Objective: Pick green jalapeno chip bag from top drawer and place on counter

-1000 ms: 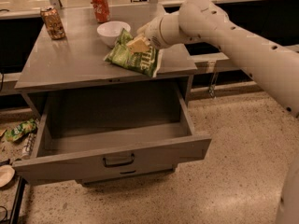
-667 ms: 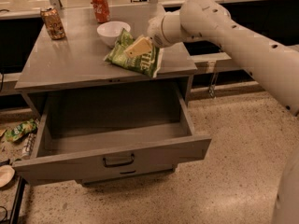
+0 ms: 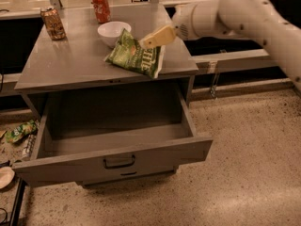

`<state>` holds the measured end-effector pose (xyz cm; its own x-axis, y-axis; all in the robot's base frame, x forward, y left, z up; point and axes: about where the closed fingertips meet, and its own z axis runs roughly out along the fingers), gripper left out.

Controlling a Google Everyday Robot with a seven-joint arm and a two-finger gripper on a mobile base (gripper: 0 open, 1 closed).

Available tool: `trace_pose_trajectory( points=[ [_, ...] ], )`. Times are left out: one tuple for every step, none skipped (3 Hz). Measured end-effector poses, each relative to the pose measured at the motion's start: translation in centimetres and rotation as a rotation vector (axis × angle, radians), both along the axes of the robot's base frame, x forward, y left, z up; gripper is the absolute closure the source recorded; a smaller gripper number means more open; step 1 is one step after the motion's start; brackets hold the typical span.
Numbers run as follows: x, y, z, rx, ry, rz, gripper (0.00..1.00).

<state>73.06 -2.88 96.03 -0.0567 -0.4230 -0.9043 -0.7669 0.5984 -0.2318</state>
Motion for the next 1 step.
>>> trace_pose_trajectory(
  points=[
    [-0.42, -1.96, 0.31, 0.02, 0.004, -0.024, 0.0]
  ],
)
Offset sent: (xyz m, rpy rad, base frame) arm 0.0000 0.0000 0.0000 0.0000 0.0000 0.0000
